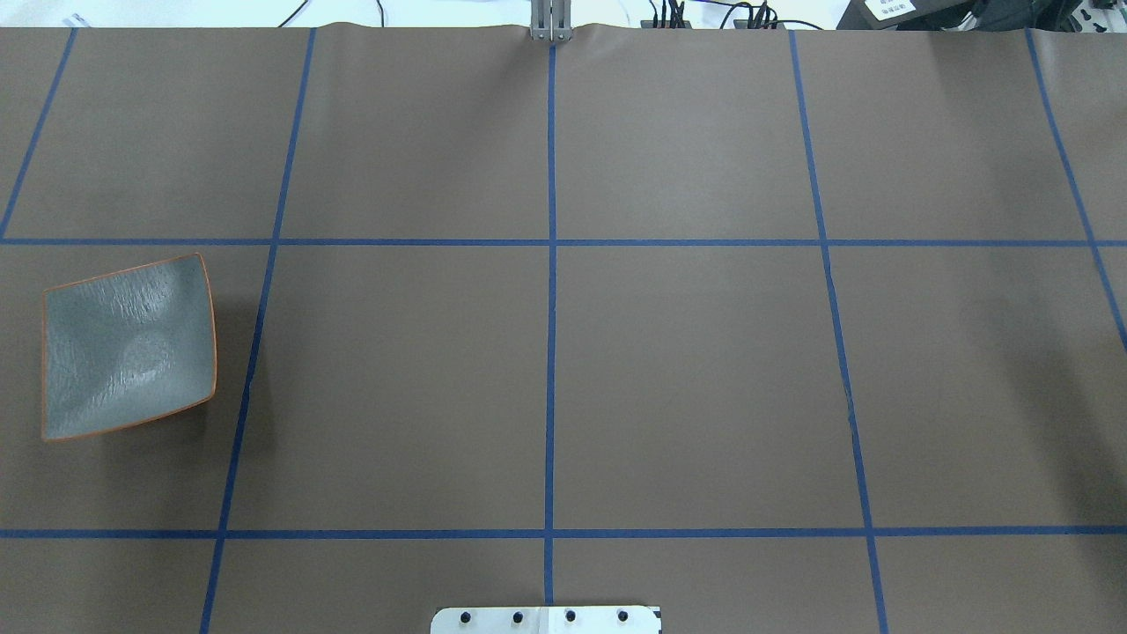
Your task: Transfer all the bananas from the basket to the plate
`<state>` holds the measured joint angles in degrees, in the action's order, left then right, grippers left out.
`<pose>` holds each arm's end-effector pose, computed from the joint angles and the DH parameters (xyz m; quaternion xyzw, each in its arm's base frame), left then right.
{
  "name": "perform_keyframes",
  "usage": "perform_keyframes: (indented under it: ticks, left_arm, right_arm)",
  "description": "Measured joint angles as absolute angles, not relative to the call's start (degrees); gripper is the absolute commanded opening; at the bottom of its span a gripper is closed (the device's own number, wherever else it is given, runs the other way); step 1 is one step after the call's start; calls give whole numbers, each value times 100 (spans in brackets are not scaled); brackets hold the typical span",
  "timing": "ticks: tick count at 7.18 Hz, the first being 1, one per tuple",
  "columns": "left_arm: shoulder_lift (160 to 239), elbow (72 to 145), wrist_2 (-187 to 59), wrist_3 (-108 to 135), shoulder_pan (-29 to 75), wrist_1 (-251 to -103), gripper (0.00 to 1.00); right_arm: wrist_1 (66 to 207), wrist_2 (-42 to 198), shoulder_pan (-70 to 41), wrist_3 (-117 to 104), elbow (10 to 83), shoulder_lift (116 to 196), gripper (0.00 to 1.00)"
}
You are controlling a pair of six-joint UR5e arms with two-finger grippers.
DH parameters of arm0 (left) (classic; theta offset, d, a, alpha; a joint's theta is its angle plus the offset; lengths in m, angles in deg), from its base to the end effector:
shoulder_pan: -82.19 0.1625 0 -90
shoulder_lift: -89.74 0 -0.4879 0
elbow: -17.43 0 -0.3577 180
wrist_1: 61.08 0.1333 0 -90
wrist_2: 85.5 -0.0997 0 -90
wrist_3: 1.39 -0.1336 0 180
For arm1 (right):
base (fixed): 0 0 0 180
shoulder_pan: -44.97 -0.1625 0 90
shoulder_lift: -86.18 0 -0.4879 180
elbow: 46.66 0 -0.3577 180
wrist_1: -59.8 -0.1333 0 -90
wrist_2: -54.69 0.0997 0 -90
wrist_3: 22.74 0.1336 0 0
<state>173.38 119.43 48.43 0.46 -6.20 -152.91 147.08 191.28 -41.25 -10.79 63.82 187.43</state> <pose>-0.0290 -0.4143 0.6947 0.0491 0.3749 0.0224 0.9255 0.0115 -0.3760 0.6528 0.0409 -0.4027 0.0240 0.9141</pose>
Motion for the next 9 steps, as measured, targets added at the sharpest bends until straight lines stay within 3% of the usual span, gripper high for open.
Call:
perform_keyframes:
  ticks: [9]
  left_arm:
    - [17229,12062,5143,40,-631,-15356,100]
  right_arm:
    - [14655,19185,-4127,-1076,6402,18853,100]
